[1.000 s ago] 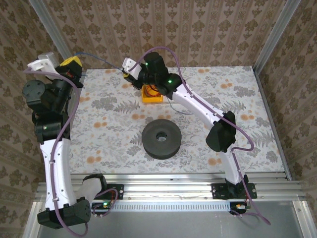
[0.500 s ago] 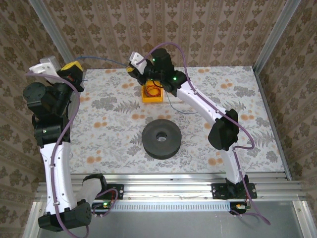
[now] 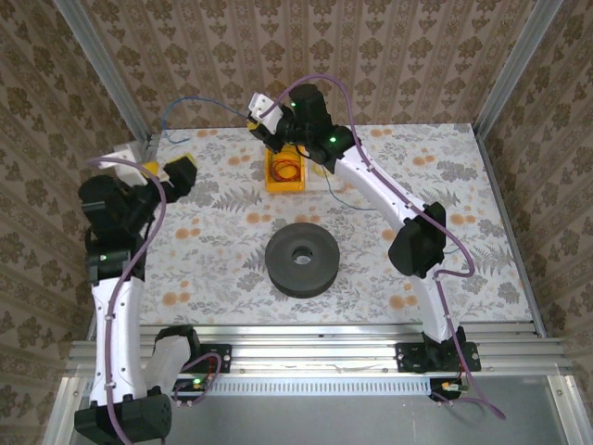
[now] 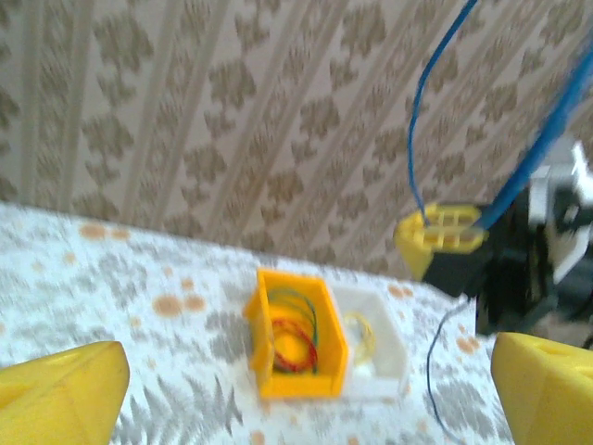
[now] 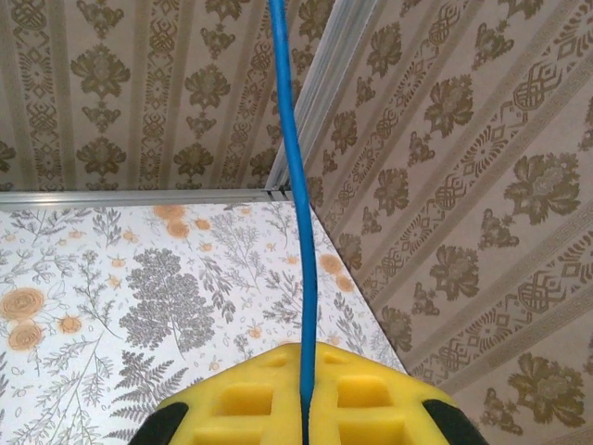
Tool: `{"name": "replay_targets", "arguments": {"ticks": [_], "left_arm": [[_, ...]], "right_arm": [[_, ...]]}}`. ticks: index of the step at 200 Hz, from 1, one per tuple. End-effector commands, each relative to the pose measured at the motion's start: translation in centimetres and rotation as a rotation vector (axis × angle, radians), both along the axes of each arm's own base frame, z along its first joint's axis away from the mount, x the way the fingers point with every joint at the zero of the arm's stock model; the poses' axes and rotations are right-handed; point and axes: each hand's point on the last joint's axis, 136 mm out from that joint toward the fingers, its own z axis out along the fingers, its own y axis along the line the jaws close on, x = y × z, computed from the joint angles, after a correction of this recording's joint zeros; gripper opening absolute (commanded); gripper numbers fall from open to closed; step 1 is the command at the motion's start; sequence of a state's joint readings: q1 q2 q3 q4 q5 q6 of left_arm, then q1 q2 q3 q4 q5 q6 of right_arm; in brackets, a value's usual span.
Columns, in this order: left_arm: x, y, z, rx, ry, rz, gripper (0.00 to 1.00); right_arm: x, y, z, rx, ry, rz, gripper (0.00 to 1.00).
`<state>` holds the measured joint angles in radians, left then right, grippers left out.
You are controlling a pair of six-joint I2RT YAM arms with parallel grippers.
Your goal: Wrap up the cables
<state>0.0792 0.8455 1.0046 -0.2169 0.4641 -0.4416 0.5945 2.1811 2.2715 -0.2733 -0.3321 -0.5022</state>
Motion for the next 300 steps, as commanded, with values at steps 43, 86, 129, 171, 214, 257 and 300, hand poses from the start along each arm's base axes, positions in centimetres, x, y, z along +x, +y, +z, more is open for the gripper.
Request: {"name": "replay_targets", "arguments": {"ticks": [43,86,129,171,214,257,300], "left_arm": [[-2.8,-7.7,-13.5,-0.005,0.378,-0.198,0.99],[-4.8,-11.0,-20.4,-0.093,0.608,-0.290,0.99],[-6.3,-12.7,-24.3,-0.150,0.744,-0.364,1.00],[-7.6,-16.6,-26.9,-0.208,0.829,-0.549,0.98],[-7.2,-17.8,-28.9,-0.171,0.866,-0.554,0.91],[-6.8,-17.9,-29.5,-0.164,0.865,-0.549,0.76],[-6.4,-18.1,-29.6,-0.177,0.851,-0.547,0.59]], "right_arm": [[1.4,-0.4,-0.4,0.001,-0.004,-0.019,0.00],[1.5,-0.3,-0.4,0.000,0.000,-0.018,0.00],[1.5,-0.3,-0.5,0.003,0.004,-0.021,0.00],[1.5,0.0,-0.7,0.007,0.011,-0.018,0.00],[1.4,0.1,-0.7,0.005,0.009,-0.016,0.00],[1.4,0.2,-0.8,0.007,0.010,-0.016,0.00],[1.5,0.3,-1.1,0.008,0.016,-0.015,0.00]]}}
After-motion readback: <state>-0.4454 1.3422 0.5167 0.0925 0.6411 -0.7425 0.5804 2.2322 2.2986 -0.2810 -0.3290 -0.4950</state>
